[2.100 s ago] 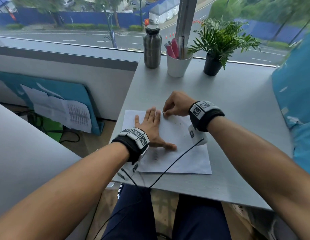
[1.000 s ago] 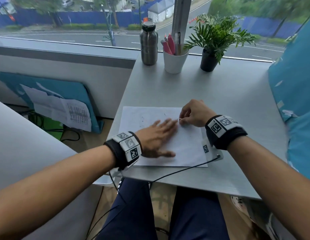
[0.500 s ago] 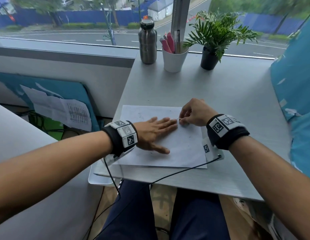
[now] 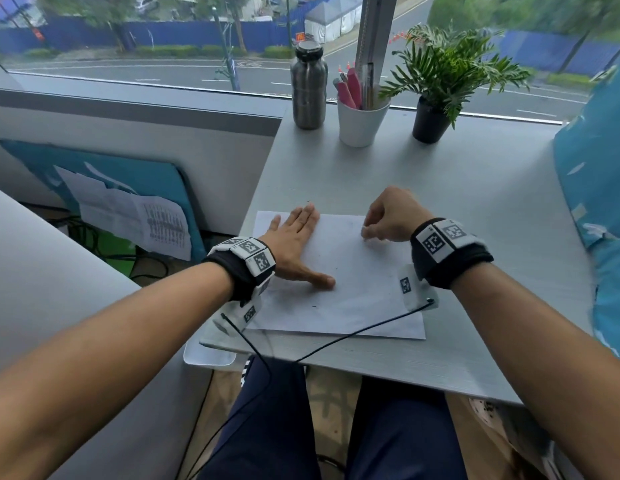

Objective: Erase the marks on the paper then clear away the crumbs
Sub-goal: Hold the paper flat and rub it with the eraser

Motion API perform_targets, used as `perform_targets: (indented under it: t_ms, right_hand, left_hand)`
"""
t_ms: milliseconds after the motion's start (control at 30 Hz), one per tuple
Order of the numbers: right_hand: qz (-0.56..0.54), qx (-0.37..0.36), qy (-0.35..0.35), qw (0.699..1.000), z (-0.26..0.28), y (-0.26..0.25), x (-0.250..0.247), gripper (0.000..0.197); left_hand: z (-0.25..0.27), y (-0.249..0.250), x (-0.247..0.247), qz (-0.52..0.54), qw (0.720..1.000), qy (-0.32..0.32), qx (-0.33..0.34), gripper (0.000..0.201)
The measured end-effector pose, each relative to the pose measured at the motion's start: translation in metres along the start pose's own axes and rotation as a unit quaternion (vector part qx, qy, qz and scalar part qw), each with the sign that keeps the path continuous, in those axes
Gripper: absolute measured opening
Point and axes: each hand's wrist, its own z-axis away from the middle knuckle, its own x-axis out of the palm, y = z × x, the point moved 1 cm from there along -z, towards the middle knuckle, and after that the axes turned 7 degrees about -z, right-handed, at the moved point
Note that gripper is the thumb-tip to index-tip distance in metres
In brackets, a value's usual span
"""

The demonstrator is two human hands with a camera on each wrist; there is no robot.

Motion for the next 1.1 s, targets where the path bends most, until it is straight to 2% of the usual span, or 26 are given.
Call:
perform_targets:
  t_ms: [100,167,233,400,600,700,833,933,1000,1100]
  right_hand:
    - [-0.038,-0.021,0.061,0.997,-0.01,-0.027,0.015,0.014]
    - [-0.061,-0.018,0.067,0.996,-0.018,-0.042,0.03,0.016]
    - [-0.105,0.015,0.052,0.993,-0.023,-0.048,0.041,0.014]
    - [-0.135,0.105,0.067,0.983,-0.022,-0.024,0.023,0.012]
    - [-0.082,0.141,0.104,0.981,-0.022,0.005,0.01,0.019]
    - [-0.05,0.131,0.115,0.983,-0.023,0.004,0.013,0.018]
    - [-0.017,0.112,0.138,0.984,-0.019,-0.001,0.013,0.017]
    - [-0.045,0.045,0.111,0.992,-0.014,-0.017,0.024,0.006]
    - [-0.061,-0.007,0.082,0.995,-0.013,-0.033,0.034,0.009]
    - [-0.069,-0.044,0.07,0.994,-0.021,-0.046,0.042,0.013]
  left_hand:
    - [-0.002,0.002,0.0,0.0,1.0,-0.004,-0.004,0.144]
    - [-0.002,0.002,-0.001,-0.005,1.0,-0.006,-0.005,0.145]
    - [-0.003,0.001,-0.002,-0.007,1.0,-0.011,-0.007,0.145]
    - [0.0,0.002,-0.001,0.002,1.0,0.001,-0.006,0.144]
    - [0.004,0.004,-0.004,0.007,1.0,0.003,-0.007,0.14]
    - [0.012,0.002,-0.005,0.004,1.0,0.011,-0.002,0.137]
    - [0.029,-0.009,0.001,0.017,1.0,0.004,0.003,0.145]
    - [0.031,-0.011,0.004,0.02,1.0,0.002,-0.004,0.153]
    - [0.027,-0.009,0.004,0.021,1.0,-0.008,-0.011,0.158]
    - [0.023,-0.01,0.004,0.024,0.999,-0.019,-0.016,0.161]
